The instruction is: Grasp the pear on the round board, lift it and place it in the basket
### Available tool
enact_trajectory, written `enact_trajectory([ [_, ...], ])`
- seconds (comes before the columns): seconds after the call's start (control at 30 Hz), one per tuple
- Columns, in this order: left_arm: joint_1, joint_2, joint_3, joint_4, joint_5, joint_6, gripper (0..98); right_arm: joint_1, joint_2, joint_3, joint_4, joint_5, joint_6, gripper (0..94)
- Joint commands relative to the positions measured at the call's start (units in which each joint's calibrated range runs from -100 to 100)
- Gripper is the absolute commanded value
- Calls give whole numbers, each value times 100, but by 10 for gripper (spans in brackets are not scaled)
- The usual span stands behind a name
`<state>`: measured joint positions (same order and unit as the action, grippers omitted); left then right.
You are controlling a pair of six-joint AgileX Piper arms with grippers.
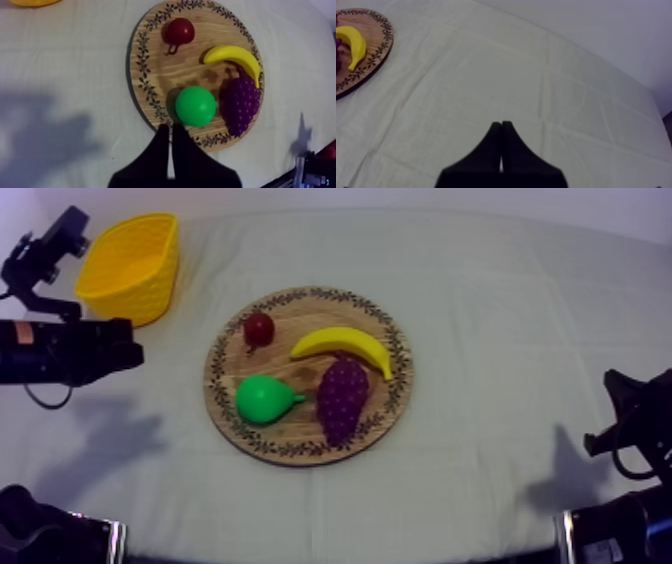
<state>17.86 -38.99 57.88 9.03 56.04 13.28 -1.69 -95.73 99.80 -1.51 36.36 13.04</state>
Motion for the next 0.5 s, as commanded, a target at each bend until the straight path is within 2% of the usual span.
enact_trajectory([
  [0.0, 127, 666, -387, -92, 175, 71, 0, 1, -3, -2, 3, 2, -2, 4],
  [0.1, 248, 1298, -931, -229, 523, 186, 0, 1, -3, -2, 3, 2, -2, 4],
  [0.47, 640, 3210, -3188, -489, 1795, 186, 0, -10, -3, -2, 3, 2, -2, 4],
])
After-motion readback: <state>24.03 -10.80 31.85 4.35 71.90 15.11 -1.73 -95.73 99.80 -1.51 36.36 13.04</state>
